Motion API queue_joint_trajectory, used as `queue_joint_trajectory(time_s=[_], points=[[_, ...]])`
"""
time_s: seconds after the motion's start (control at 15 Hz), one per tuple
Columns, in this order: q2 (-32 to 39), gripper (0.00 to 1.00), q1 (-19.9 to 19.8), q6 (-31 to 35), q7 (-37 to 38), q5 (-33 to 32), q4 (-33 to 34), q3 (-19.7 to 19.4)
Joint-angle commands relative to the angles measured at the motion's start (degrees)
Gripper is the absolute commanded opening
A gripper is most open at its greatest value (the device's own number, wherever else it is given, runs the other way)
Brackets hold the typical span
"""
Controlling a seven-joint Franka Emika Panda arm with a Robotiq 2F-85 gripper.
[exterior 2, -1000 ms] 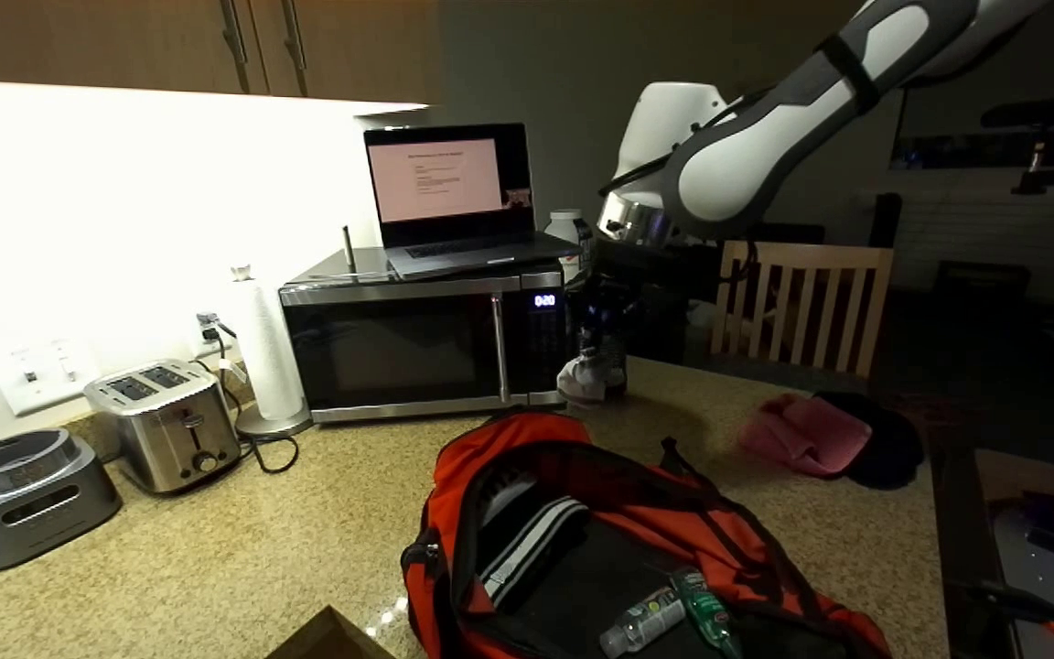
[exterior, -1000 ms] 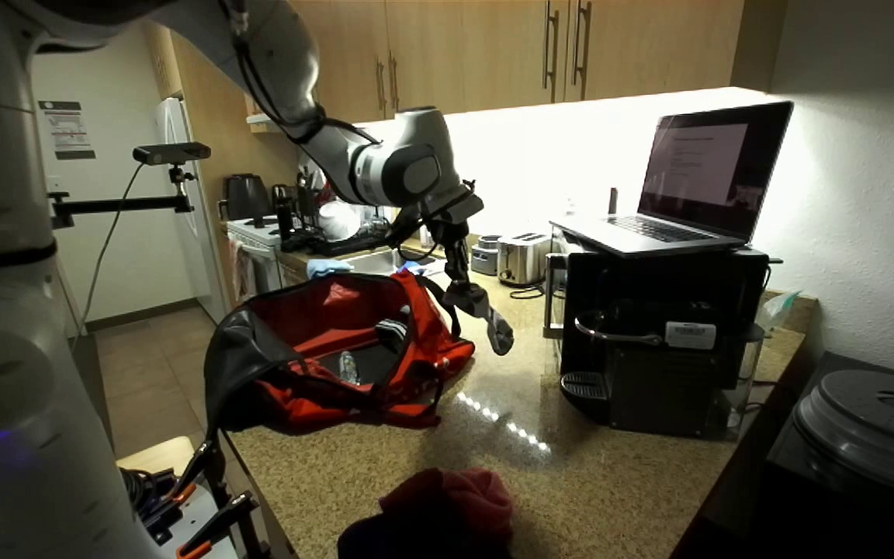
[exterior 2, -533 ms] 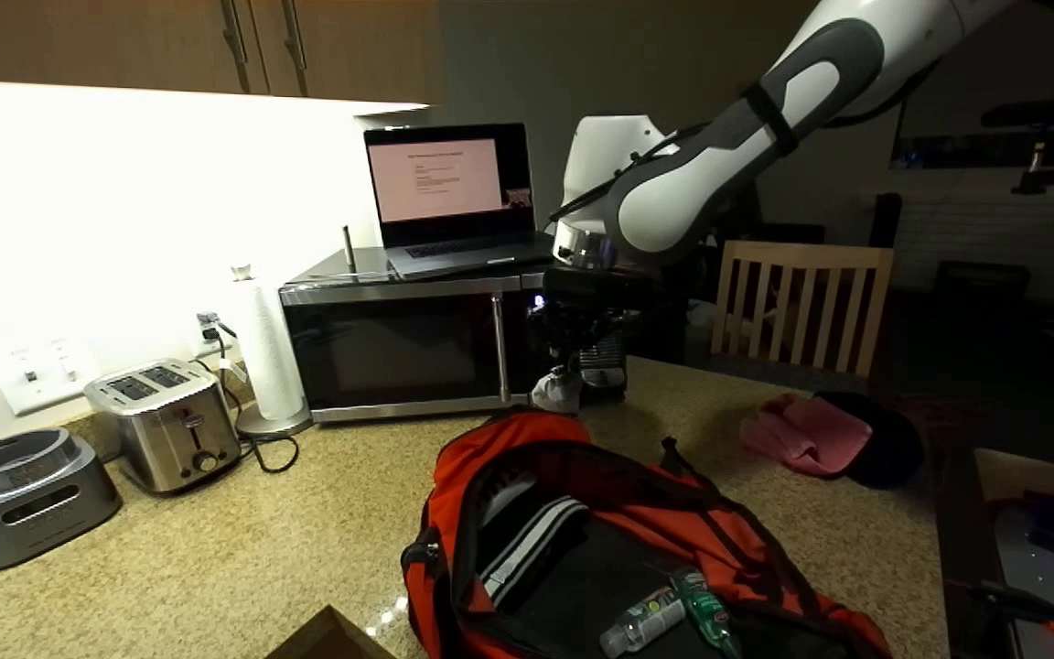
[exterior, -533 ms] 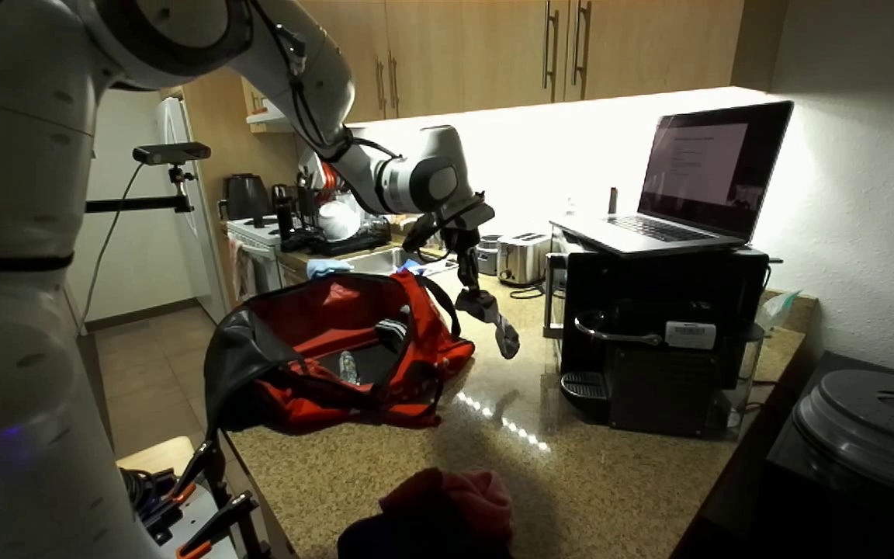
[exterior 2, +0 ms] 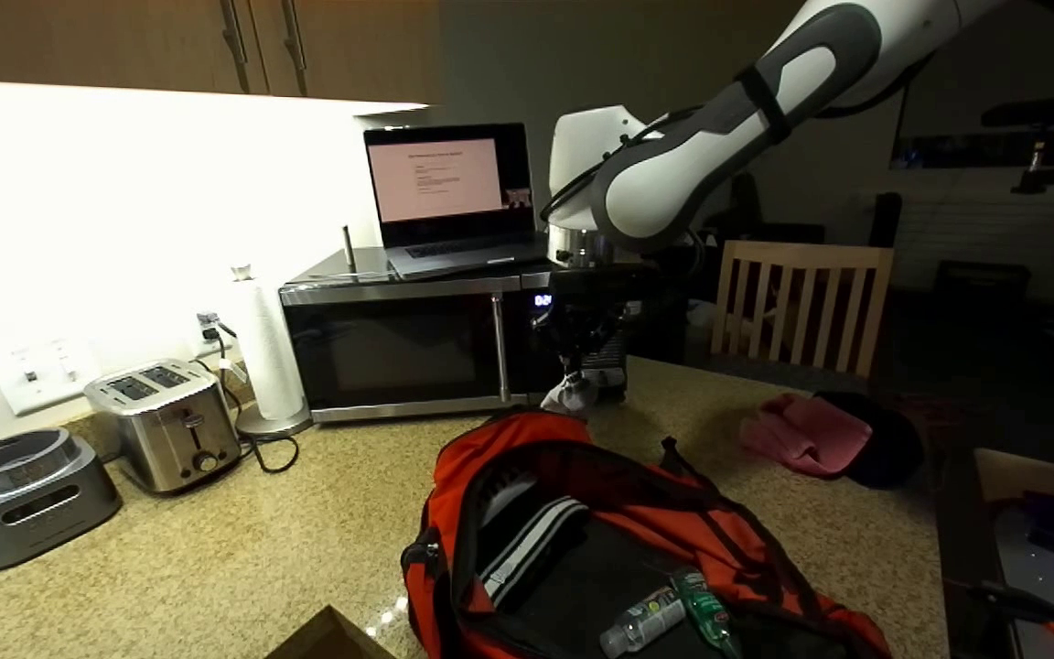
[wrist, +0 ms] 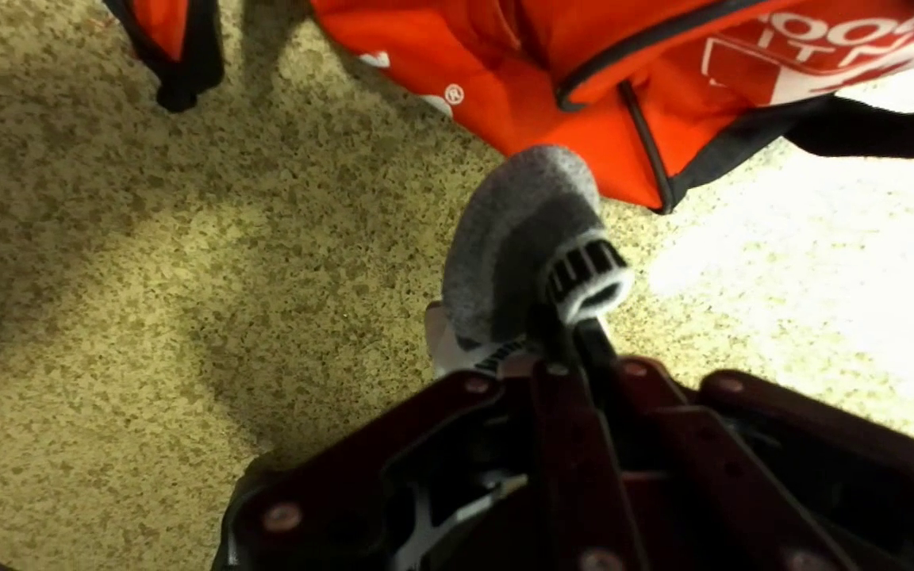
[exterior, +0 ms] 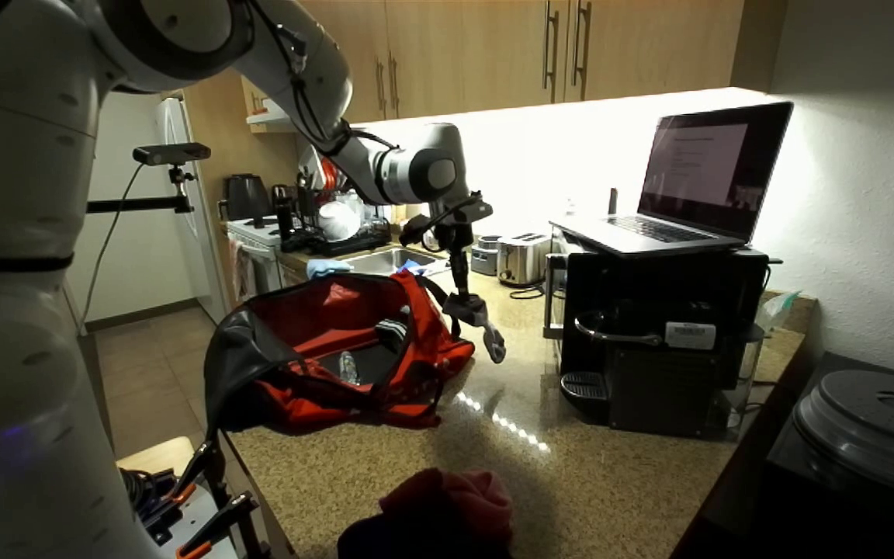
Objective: Remove the sock from the bag
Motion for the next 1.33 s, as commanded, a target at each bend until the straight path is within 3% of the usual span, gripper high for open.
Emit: queue_joint_trajectory(time_s=[0.0,0.47,1.27], points=[[-0.8,0.04,0.4,-5.2,-4.2,-0.7,1.2,-0.1],[-1.3,0.04,0.7,-13.0,-7.7,-1.2,3.8,-0.1],[-1.3,0.04,0.6,-11.9,-6.5,-0.3,4.4,0.0]])
